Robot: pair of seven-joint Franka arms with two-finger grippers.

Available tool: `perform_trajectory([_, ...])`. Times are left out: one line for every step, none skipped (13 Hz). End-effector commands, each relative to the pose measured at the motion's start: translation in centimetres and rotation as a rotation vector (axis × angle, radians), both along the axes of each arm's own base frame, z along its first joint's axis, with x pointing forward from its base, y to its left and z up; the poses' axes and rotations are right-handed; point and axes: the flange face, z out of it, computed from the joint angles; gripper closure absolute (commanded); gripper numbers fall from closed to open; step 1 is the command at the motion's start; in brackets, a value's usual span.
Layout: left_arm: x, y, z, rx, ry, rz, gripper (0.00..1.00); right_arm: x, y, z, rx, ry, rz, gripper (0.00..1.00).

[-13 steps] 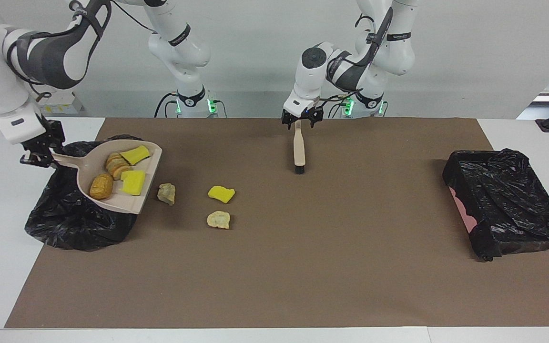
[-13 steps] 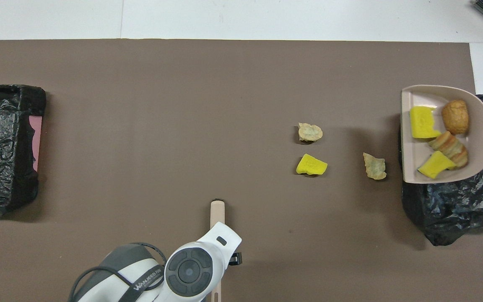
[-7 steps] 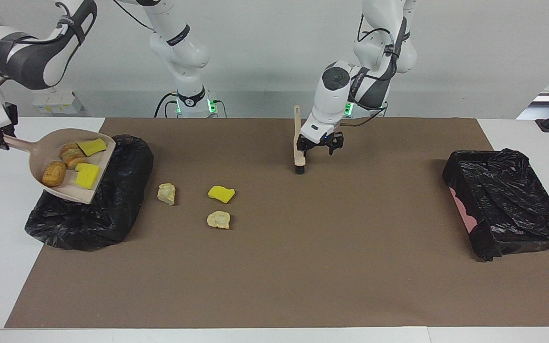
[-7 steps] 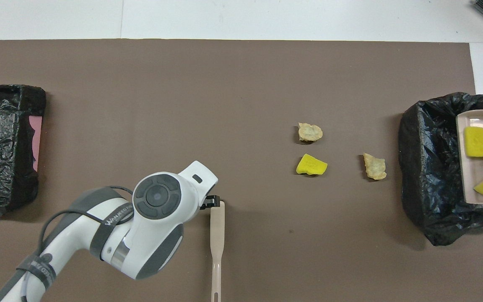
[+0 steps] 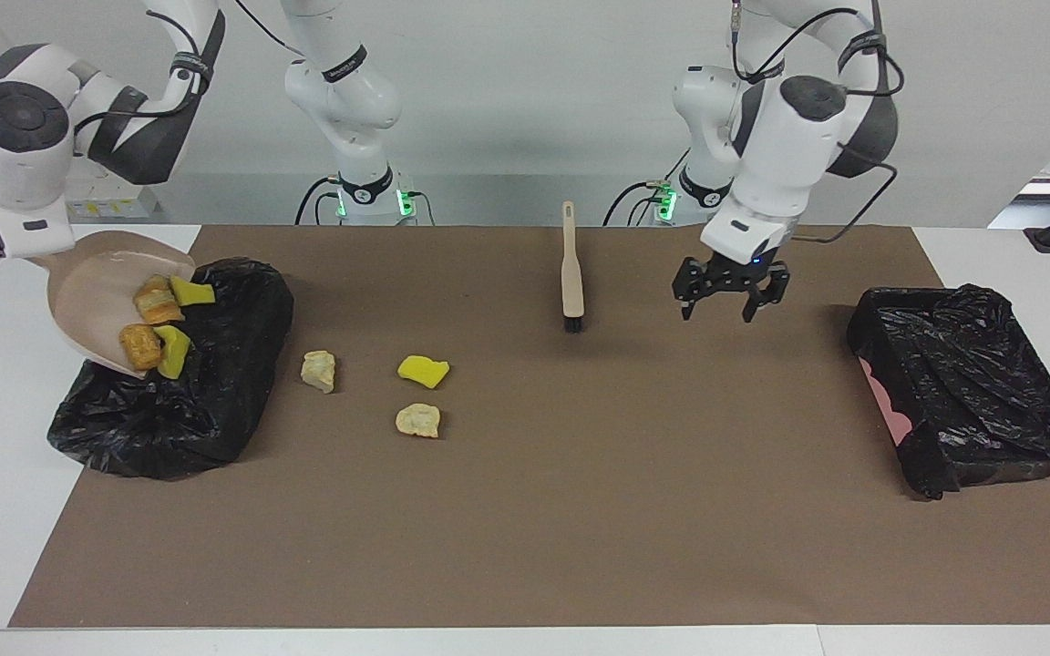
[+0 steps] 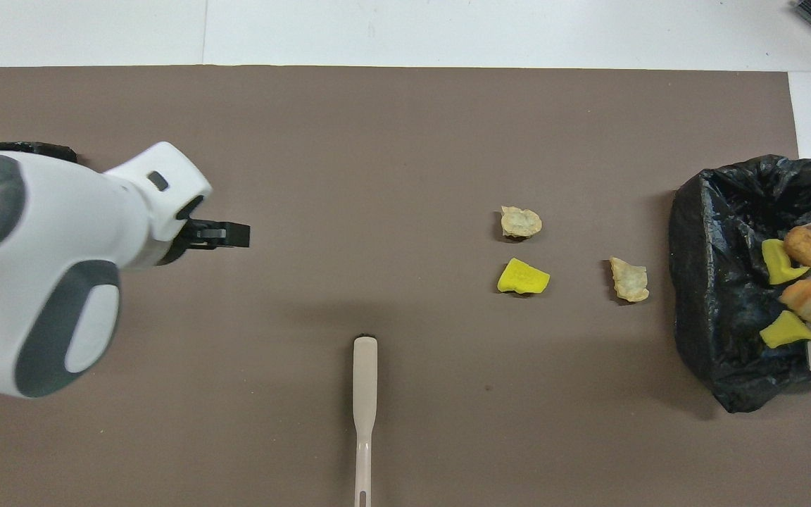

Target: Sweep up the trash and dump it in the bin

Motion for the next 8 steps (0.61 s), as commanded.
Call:
perform_trajectory([1.6, 4.9, 5.4, 0.036, -0.036, -0.061, 0.00, -2.7, -0.8, 1.9, -0.086, -0.015, 0.015, 1.00])
perform_trajectory([1.9, 7.1, 7.8, 0.042, -0.060, -0.074, 0.00, -3.2, -1.0, 3.1, -0.107, -0.031, 0.018, 1.00])
perform_trajectory([1.9, 8.9, 9.9, 0.052, -0.060, -0.090, 0.00, -3.6, -0.8, 4.5, -0.115, -0.043, 0.027, 1.00])
perform_trajectory([1.8, 11.3, 11.1, 0.063, -0.041, -0.097, 0.00, -3.9, -0.8, 5.8, -0.117, -0.051, 0.036, 1.00])
perform_trajectory([1.6, 12.9, 11.9, 0.070, -0.028, -0.117, 0.00, -4.1, -0.9, 6.9, -0.106, -0.068, 0.044, 1.00])
perform_trajectory([1.3, 13.6, 13.0, 0.073, -0.018, -0.135, 0.00, -4.2, -1.0, 7.1, -0.070, -0.086, 0.031, 1.00])
perform_trajectory([1.0, 14.4, 14.1, 0.075, -0.015, -0.132, 0.00, -4.2, -0.7, 6.9, -0.030, -0.099, 0.026, 1.00])
perform_trajectory([0.9, 15.3, 15.0, 0.076, -0.011, -0.117, 0.00, -3.9, 0.0, 6.6, 0.010, -0.100, 0.040, 1.00])
